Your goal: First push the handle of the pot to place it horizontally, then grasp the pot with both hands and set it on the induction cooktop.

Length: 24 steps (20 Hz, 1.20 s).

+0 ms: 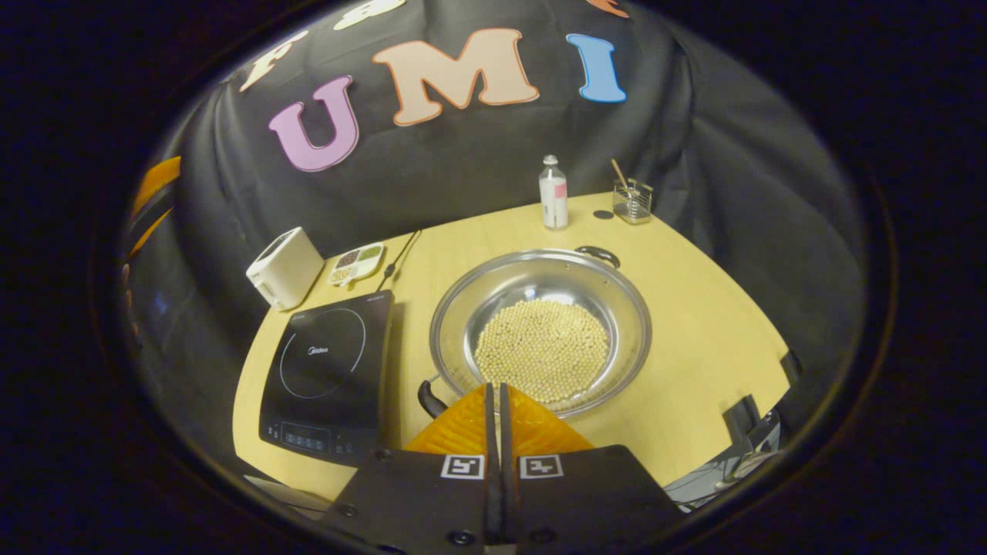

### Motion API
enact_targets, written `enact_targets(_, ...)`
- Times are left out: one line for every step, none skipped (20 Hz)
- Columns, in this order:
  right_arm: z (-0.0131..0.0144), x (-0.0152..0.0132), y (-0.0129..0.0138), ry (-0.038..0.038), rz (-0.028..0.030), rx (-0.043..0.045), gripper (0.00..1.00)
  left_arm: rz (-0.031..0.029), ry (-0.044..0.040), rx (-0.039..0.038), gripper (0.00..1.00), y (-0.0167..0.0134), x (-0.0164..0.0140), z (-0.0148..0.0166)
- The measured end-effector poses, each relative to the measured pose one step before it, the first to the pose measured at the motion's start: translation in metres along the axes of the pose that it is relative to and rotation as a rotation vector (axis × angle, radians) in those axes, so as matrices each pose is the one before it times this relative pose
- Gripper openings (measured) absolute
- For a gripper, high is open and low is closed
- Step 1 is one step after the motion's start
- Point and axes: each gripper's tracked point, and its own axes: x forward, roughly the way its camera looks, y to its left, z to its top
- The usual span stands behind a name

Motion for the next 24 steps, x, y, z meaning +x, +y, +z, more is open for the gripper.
enact_targets(-0.00644, 0.00512, 0.00189, 0.02281, -0.00981, 0.00626, 0.02, -0.01942, 0.00881, -0.00550, 0.95, 0.00070, 0.00539, -0.00460)
enact_targets(-0.00818, 0.00532, 0.00245, 0.02772, -0.01186, 0.01040, 0.02, -0.01844, 0.00607, -0.00298, 0.96, 0.00116, 0.00411, -0.00301)
enact_targets(-0.00919, 0.00661, -0.00235, 0.03677, -0.02610, 0.01368, 0.02, -0.01071, 0.00022, -0.00080, 0.96, 0.00325, 0.00462, -0.00278)
enact_targets(-0.00731, 0.00388, -0.00089, 0.02786, -0.01571, 0.01979, 0.00, 0.00060, 0.00071, 0.00417, 0.96, 0.00535, 0.00288, -0.00051)
enact_targets(-0.00367, 0.00311, 0.00336, 0.01508, -0.00034, 0.02169, 0.02, 0.00663, 0.00533, 0.00402, 0.95, 0.00654, 0.00129, -0.00252)
enact_targets(-0.00491, 0.00381, 0.00048, 0.01416, -0.01034, 0.00569, 0.02, 0.00075, 0.00064, -0.00023, 0.95, 0.00413, 0.00128, -0.00268)
enact_targets(-0.00481, 0.00478, -0.00381, 0.02017, -0.02287, -0.00908, 0.02, -0.00674, -0.00659, -0.00505, 0.96, 0.00038, 0.00236, -0.00047)
enact_targets(-0.00545, 0.00566, -0.00418, 0.02087, -0.02138, -0.01430, 0.02, -0.00575, -0.00154, -0.00336, 0.96, 0.00150, 0.00150, -0.00030)
enact_targets(-0.00481, 0.00480, -0.00112, 0.02277, -0.01574, -0.01204, 0.00, 0.00251, 0.00850, 0.00157, 0.95, 0.00385, 0.00070, -0.00423)
enact_targets(-0.00371, 0.00489, -0.00032, 0.01836, -0.00840, -0.00431, 0.00, 0.00471, 0.00813, -0.00026, 0.95, 0.00384, 0.00012, -0.00400)
enact_targets(-0.00125, 0.00524, 0.00238, 0.01649, -0.00330, 0.00318, 0.00, 0.00289, 0.00160, -0.00658, 0.96, 0.00326, 0.00084, -0.00211)
enact_targets(-0.00133, 0.00426, 0.00389, 0.01026, -0.00143, 0.00216, 0.00, 0.00316, 0.00187, -0.00710, 0.95, 0.00290, -0.00024, -0.00144)
enact_targets(-0.00112, 0.00347, 0.00397, 0.00958, -0.00242, -0.00070, 0.00, 0.00539, 0.00522, -0.00337, 0.96, 0.00449, 0.00051, -0.00394)
enact_targets(-0.00144, 0.00298, 0.00342, 0.01102, 0.00040, 0.00045, 0.00, 0.00692, 0.00428, -0.00187, 0.96, 0.00442, -0.00016, -0.00190)
enact_targets(0.00136, 0.00170, 0.00154, 0.00687, -0.01135, -0.00592, 0.02, 0.00723, 0.00114, 0.00012, 0.95, 0.00384, -0.00001, -0.00044)
enact_targets(-0.00050, 0.00223, 0.00473, 0.00056, -0.00002, -0.00680, 0.00, 0.00696, -0.00081, 0.00170, 0.95, 0.00373, 0.00033, -0.00024)
enact_targets(0.00065, 0.00051, 0.00411, 0.00156, 0.00309, -0.01155, 0.02, 0.00499, -0.00027, 0.00145, 0.95, 0.00418, -0.00002, -0.00091)
enact_targets(0.00081, 0.00133, 0.00334, 0.00274, 0.00169, -0.01084, 0.03, 0.00309, 0.00069, 0.00052, 0.95, 0.00294, 0.00006, -0.00093)
enact_targets(0.00196, 0.00137, 0.00234, 0.00119, 0.00031, -0.00409, 0.03, 0.00441, 0.00204, -0.00077, 0.95, 0.00251, 0.00068, -0.00123)
enact_targets(0.00071, 0.00160, 0.00328, 0.00241, 0.00242, 0.00340, 0.00, 0.00399, 0.00074, -0.00066, 0.95, 0.00255, 0.00053, -0.00082)
enact_targets(0.00167, 0.00074, 0.00379, 0.00224, 0.00504, 0.00931, 0.02, 0.00301, -0.00021, -0.00135, 0.96, 0.00193, 0.00037, -0.00006)
enact_targets(0.00240, 0.00248, 0.00329, 0.00422, 0.00690, 0.01133, 0.02, 0.00257, 0.00170, -0.00117, 0.96, 0.00124, 0.00023, -0.00048)
enact_targets(0.00276, 0.00201, 0.00372, 0.00295, 0.00712, 0.00969, 0.02, 0.00020, 0.00171, -0.00132, 0.95, 0.00018, 0.00065, -0.00205)
enact_targets(0.00105, 0.00202, 0.00296, 0.00383, 0.00574, 0.00674, 0.02, 0.00116, 0.00291, -0.00142, 0.95, 0.00055, 0.00025, -0.00021)
